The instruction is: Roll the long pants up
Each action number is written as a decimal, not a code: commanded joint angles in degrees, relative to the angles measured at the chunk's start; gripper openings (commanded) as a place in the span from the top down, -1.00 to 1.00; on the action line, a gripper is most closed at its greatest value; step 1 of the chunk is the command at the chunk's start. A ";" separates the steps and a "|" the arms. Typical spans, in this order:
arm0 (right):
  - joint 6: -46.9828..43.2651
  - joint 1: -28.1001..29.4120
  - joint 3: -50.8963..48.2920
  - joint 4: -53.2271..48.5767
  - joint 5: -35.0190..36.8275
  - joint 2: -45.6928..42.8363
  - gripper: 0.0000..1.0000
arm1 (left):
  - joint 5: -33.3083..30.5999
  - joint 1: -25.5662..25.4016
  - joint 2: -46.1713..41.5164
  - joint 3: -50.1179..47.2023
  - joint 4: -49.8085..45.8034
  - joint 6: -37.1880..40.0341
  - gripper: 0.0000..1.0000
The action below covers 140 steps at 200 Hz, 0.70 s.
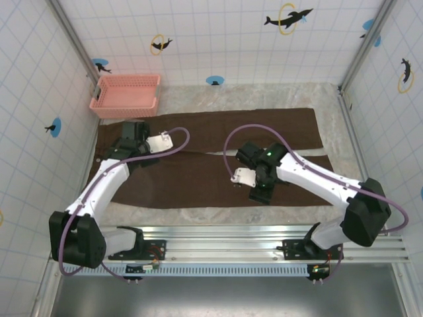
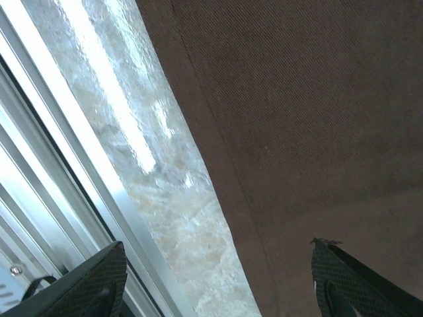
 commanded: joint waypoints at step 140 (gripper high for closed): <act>3.81 3.48 -8.51 17.23 2.43 12.82 0.01 | -3.64 0.22 2.21 7.90 0.18 -5.71 -0.94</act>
